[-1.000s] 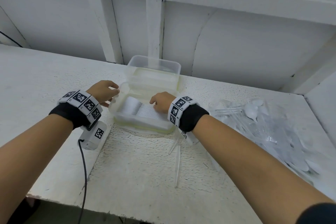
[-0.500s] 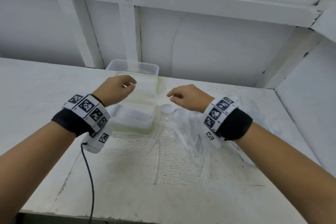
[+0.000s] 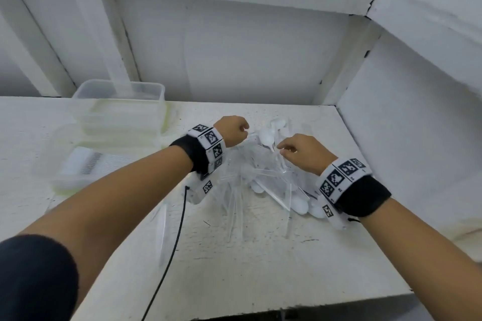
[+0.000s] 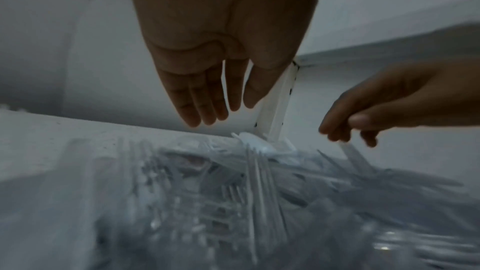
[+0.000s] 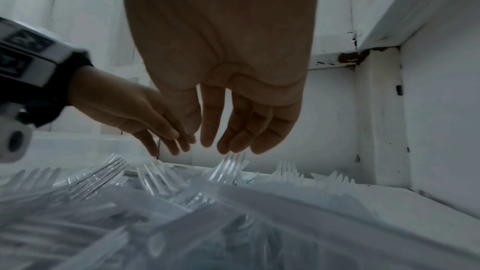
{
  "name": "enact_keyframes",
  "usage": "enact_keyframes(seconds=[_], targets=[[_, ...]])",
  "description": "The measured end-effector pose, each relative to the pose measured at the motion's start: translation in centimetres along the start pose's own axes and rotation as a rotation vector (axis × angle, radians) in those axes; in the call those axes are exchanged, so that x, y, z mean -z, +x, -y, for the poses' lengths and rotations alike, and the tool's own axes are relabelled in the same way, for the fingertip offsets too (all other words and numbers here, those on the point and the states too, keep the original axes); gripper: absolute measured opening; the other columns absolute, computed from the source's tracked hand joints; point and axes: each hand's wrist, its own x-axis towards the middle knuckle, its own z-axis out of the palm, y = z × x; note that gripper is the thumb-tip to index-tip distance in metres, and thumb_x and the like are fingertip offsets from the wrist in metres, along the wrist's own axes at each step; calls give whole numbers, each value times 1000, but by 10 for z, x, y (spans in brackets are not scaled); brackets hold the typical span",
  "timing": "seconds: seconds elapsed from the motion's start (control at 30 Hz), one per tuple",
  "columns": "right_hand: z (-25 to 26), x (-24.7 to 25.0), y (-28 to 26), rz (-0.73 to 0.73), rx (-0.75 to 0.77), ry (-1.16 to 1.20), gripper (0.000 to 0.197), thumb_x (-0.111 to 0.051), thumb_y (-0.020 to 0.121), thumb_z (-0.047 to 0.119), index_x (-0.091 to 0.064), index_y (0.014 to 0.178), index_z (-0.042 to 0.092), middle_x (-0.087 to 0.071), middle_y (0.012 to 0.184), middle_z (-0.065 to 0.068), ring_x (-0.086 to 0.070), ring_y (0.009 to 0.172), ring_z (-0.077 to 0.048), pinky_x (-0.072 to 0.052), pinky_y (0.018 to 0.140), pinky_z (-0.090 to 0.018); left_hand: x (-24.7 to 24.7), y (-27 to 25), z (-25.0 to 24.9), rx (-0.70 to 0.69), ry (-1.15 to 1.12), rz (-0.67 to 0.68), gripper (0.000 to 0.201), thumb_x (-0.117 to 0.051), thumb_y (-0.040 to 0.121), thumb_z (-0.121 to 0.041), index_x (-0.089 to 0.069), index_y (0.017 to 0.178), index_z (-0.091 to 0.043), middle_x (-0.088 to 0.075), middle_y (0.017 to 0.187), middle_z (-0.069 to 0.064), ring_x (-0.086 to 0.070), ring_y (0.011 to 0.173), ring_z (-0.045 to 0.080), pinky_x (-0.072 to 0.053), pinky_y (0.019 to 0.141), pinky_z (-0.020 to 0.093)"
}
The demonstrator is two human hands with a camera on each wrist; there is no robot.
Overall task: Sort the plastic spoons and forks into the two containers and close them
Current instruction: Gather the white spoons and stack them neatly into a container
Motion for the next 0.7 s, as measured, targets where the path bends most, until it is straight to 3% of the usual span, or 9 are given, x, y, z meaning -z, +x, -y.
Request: enact_keyframes(seconds=[0.2, 0.33, 0.43, 0.63, 0.7], targets=[[-9, -1, -1, -93, 47, 106, 28, -47, 96, 15, -64, 117, 10, -64, 116, -7, -57, 105, -18, -35, 85, -17, -23, 49, -22, 9, 116, 77, 46, -43, 97, -20, -36, 142, -11, -39, 146, 9, -36, 134, 24, -28, 107, 31], [-13, 0, 4, -127, 61, 141, 27, -47, 96, 14, -65, 116, 9, -65, 113, -7, -58, 102, -17, -34, 80, -15, -31, 64, -28, 27, 199, 127, 39, -52, 92, -22, -49, 127, -4, -54, 127, 13, -52, 112, 28, -41, 89, 33], [-16, 0, 7, -135, 67, 172, 27, -47, 96, 13, -66, 114, 9, -65, 113, -6, -58, 102, -17, -35, 81, -16, -32, 67, -24, 38, 183, 109, 31, -55, 91, -22, -53, 116, -4, -58, 118, 13, -49, 91, 24, -37, 74, 29], [-18, 7, 19, -125, 50, 201, 27, -46, 96, 15, -65, 114, 10, -65, 115, -3, -58, 106, -16, -37, 87, -19, -4, 49, -5, 8, 12, -2, 28, -53, 93, -21, -61, 112, -2, -61, 115, 11, -50, 91, 19, -37, 76, 25], [-13, 12, 27, -135, 55, 205, 26, -46, 96, 16, -66, 113, 11, -66, 114, -3, -58, 105, -17, -39, 88, -21, 12, 36, 3, 4, -57, -68, 26, -51, 93, -19, -63, 109, -1, -64, 110, 13, -52, 87, 19, -39, 69, 23]])
